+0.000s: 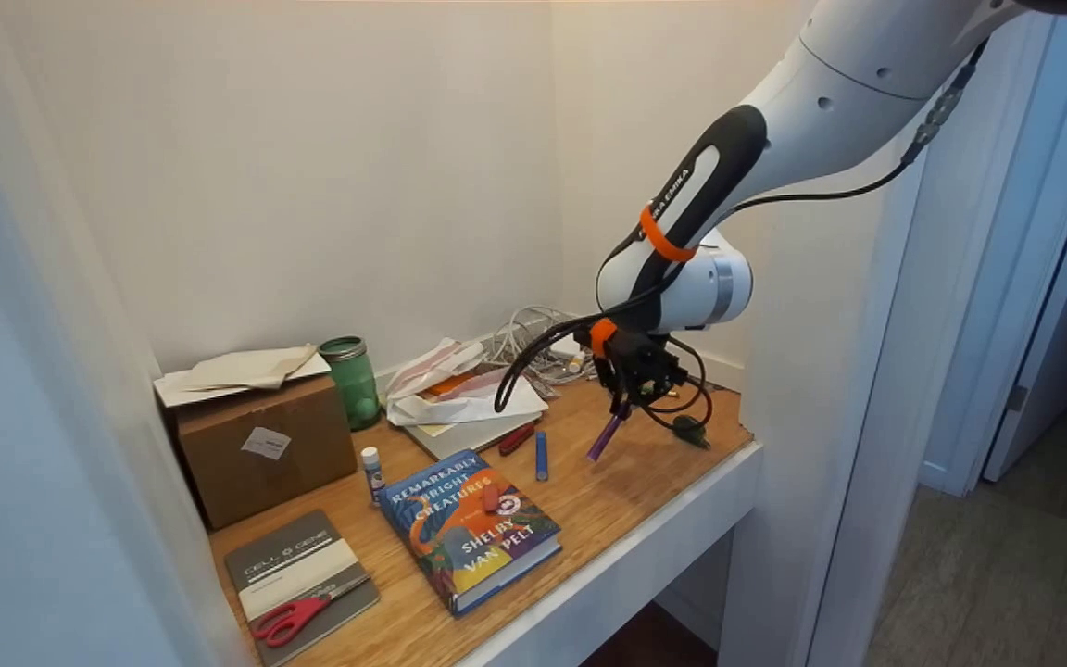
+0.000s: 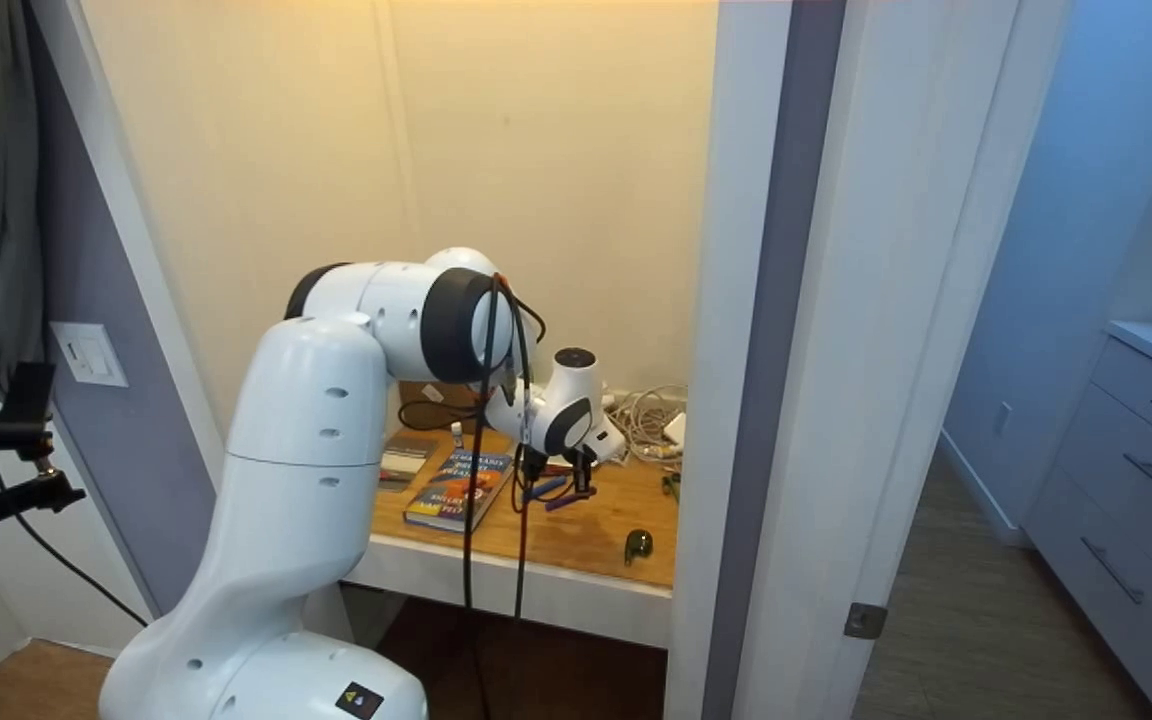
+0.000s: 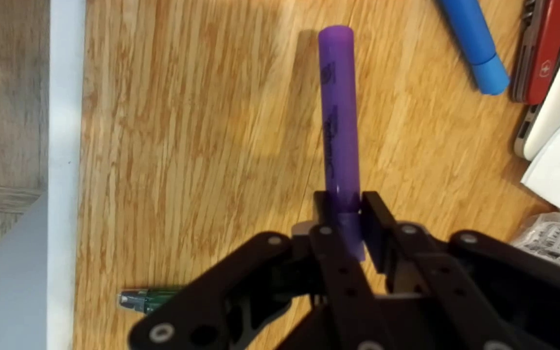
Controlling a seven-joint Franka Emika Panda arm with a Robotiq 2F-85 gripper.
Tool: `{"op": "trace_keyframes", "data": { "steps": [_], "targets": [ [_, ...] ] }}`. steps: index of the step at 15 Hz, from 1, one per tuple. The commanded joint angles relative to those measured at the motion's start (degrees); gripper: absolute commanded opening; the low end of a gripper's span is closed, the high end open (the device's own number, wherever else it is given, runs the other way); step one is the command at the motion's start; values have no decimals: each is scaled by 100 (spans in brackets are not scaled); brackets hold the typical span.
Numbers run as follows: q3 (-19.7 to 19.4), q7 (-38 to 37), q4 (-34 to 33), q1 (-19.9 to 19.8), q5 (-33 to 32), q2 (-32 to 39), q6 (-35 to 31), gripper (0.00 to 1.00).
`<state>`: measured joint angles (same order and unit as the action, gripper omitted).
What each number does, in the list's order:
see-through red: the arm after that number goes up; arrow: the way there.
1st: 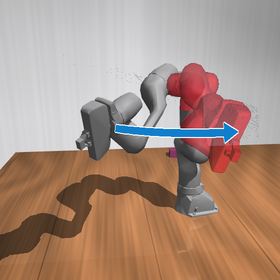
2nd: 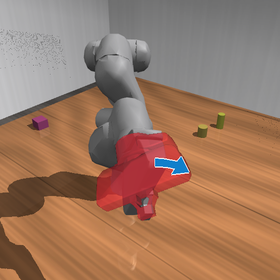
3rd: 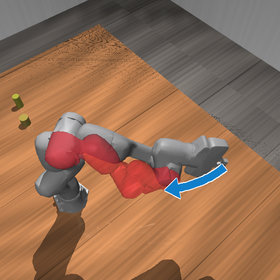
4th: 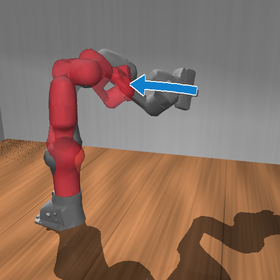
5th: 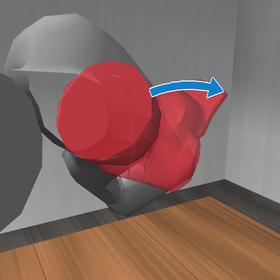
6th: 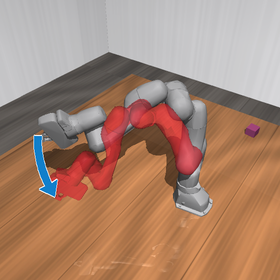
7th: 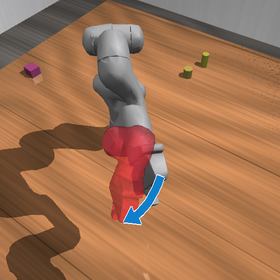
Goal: Pick up the purple marker and place it standing upwards on the shelf
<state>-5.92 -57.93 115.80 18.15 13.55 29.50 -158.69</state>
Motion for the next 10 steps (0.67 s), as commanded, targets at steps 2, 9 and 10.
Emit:
{"op": "trace_keyframes", "data": {
  "steps": [2, 9, 10],
  "targets": [
    [-582, -1056, 407, 597, -966, -392, -155, 4],
    [-143, -1001, 257, 293, -1352, -358, -110, 17],
    [-32, -917, 257, 216, -1324, -378, -124, 17]
  ]
}}
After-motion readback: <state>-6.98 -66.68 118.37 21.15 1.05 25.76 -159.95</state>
